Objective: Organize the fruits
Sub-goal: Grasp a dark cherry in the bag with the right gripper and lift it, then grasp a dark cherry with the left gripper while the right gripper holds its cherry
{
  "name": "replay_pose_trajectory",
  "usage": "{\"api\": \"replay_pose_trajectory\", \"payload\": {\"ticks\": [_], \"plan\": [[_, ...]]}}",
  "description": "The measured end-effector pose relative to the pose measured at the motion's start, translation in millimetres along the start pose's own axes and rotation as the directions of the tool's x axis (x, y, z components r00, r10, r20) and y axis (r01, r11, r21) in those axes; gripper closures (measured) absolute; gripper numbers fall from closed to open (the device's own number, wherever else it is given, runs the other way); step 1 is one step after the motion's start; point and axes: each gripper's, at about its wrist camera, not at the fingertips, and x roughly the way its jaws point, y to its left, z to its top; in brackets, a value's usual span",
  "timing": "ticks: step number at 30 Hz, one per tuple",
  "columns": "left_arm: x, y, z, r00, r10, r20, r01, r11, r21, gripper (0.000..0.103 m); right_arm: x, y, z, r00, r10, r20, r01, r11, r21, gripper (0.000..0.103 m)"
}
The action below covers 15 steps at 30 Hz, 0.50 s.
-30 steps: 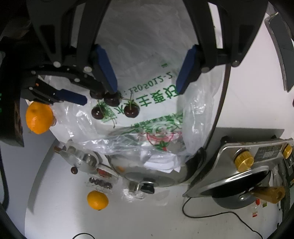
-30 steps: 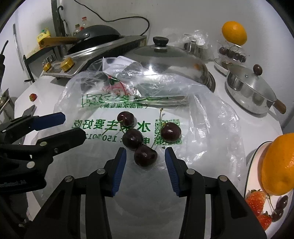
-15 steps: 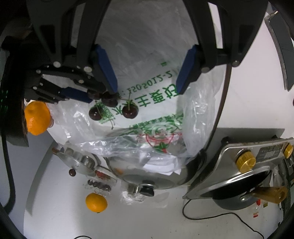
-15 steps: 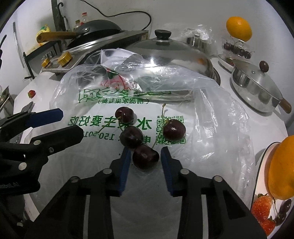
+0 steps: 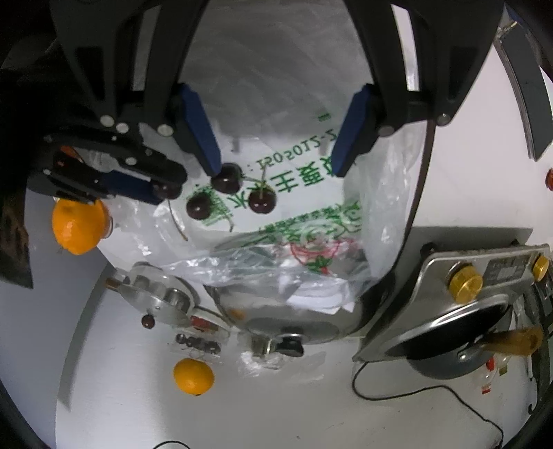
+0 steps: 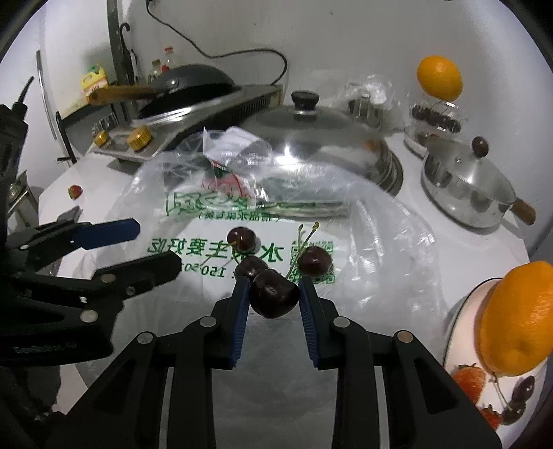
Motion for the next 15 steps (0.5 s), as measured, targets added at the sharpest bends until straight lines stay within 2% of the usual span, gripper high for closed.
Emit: {"api": "replay_pose_trajectory", "payload": {"ticks": [9,15], "plan": [[4,-23,8,1.0,-0.014,0.017,0.013,0.998,0.055,0.035,-27,-19,4,0.997,-0.012,0.075,0.011,1.0,0.022,0.072],[16,-40,10,1.0,-0.018,0.012,0.017,0.995,0.096,0.036,-34,-38,1,0.996,-0.031,0.089,0.027,0.999,0.047,0.072]]}}
